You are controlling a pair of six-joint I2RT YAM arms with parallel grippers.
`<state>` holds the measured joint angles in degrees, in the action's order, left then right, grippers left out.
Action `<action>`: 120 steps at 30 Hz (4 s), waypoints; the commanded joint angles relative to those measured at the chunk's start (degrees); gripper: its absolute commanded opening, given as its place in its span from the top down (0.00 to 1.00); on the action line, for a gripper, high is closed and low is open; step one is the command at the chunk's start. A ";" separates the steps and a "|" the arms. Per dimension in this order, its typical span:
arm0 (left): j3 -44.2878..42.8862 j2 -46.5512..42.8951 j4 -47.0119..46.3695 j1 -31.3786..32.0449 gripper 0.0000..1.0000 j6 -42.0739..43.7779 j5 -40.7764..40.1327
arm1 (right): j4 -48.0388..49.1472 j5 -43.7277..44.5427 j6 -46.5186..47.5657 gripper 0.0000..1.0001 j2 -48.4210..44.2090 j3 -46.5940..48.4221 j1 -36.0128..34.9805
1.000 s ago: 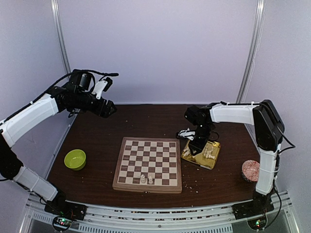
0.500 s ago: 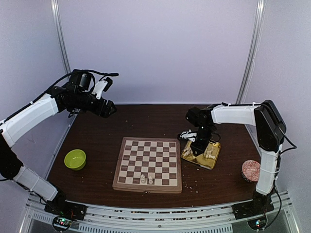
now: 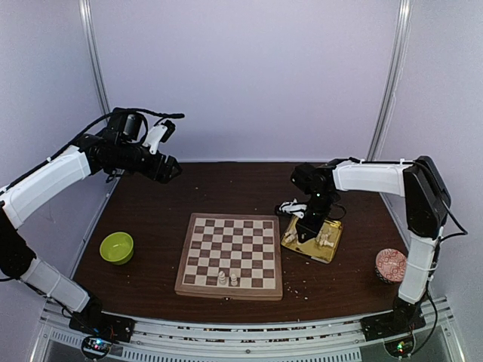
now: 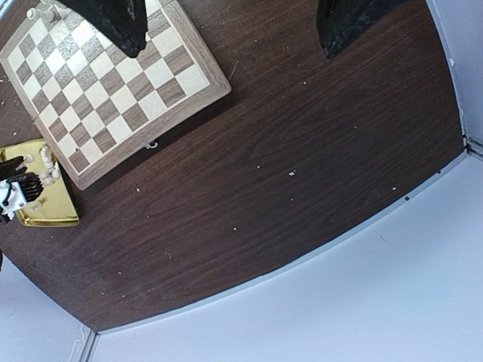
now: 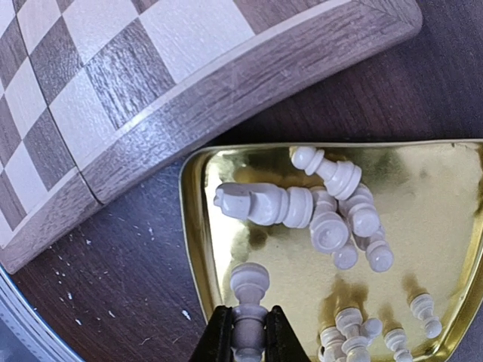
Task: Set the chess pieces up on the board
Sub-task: Pick up the bishop from the storage box, then place the bishop on f1.
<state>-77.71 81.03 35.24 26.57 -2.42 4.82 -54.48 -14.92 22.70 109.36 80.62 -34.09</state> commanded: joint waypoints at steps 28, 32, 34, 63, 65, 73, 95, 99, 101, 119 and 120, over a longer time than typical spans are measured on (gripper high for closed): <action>-0.42 -0.40 -0.35 -0.17 0.21 0.01 1.11 | -11.73 5.27 6.37 0.96 -1.15 17.08 -27.11; -0.42 -0.53 -0.36 -0.13 0.21 0.00 1.21 | -12.22 5.19 6.03 0.95 1.99 19.05 -29.85; -0.42 -0.62 -0.38 -0.08 0.21 0.04 1.08 | -12.66 5.56 6.11 0.95 3.99 20.45 -30.93; -0.33 -1.26 -0.35 -0.13 0.21 0.06 1.07 | -12.57 8.40 6.83 0.94 12.69 24.52 -34.65; -0.33 -1.23 -0.42 -0.11 0.21 0.13 1.07 | -12.30 8.81 6.83 0.94 12.74 24.35 -34.70; -0.33 -1.15 -0.40 -0.10 0.20 0.10 1.32 | -11.51 9.70 6.83 0.93 13.24 24.06 -34.72; -0.25 -1.05 -0.40 -0.11 0.21 0.11 1.39 | -9.79 11.21 7.04 0.85 14.12 22.74 -34.63; -0.26 -1.01 -0.37 -0.13 0.20 0.12 1.41 | -9.82 11.20 6.92 0.82 13.79 22.59 -34.58; -0.29 -1.03 -0.42 -0.08 0.20 0.08 1.36 | -9.87 11.23 6.92 0.81 13.79 22.54 -34.62; -0.33 -0.94 -0.36 -0.08 0.21 0.02 1.95 | -10.58 11.21 7.18 0.93 12.45 21.39 -34.49; -0.33 -0.89 -0.35 -0.06 0.21 -0.11 1.95 | -10.56 11.27 7.18 0.93 12.27 21.34 -34.49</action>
<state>-77.71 81.01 36.10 26.57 -2.44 5.61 -64.69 -4.80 29.69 122.69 103.46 -68.45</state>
